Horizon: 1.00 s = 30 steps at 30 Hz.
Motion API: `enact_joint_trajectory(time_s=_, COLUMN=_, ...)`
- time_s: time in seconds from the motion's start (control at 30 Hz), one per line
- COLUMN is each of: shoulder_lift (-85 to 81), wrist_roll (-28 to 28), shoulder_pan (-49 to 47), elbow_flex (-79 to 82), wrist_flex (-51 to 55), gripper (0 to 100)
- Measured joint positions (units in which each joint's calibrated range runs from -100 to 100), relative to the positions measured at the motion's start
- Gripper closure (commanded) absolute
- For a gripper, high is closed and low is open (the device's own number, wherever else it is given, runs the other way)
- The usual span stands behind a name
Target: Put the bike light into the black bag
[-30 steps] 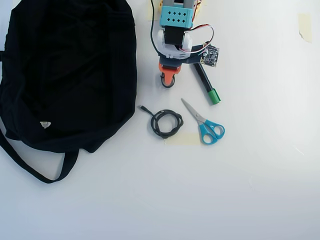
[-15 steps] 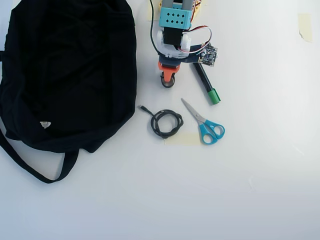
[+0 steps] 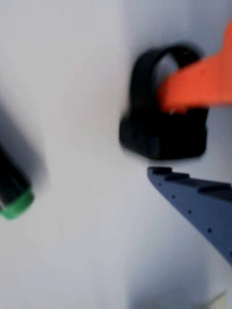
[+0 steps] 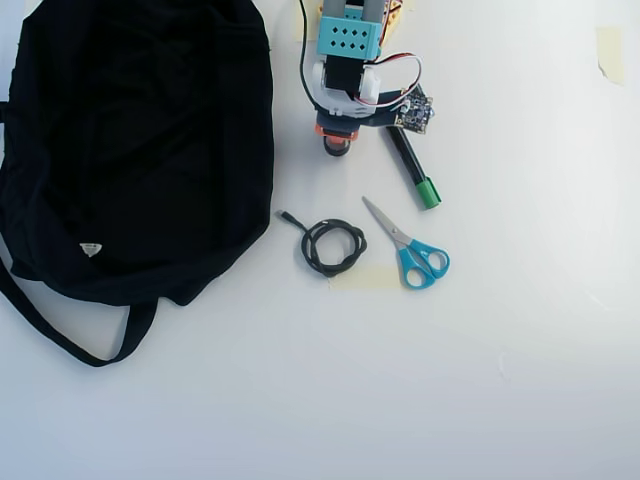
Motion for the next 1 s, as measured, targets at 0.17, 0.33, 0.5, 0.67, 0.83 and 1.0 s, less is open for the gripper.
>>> enact_joint_trajectory(time_s=0.17, shoulder_lift=0.00, wrist_roll=0.00, shoulder_pan=-0.07, elbow_flex=0.00, wrist_flex=0.09, gripper=98)
enact_joint_trajectory(time_s=0.33, shoulder_lift=0.00, wrist_roll=0.00, shoulder_pan=-0.07, elbow_flex=0.00, wrist_flex=0.09, gripper=98)
enact_joint_trajectory(time_s=0.5, shoulder_lift=0.00, wrist_roll=-1.37, shoulder_pan=-0.15, elbow_flex=-0.24, wrist_flex=0.09, gripper=98)
enact_joint_trajectory(time_s=0.67, shoulder_lift=0.00, wrist_roll=-4.54, shoulder_pan=0.22, elbow_flex=-2.36, wrist_flex=2.40, gripper=98)
enact_joint_trajectory(time_s=0.83, shoulder_lift=0.00, wrist_roll=-7.96, shoulder_pan=-1.03, elbow_flex=-5.11, wrist_flex=7.13, gripper=98)
enact_joint_trajectory(time_s=1.0, shoulder_lift=-4.07, wrist_roll=-10.35, shoulder_pan=-2.28, elbow_flex=-6.05, wrist_flex=8.59, gripper=98)
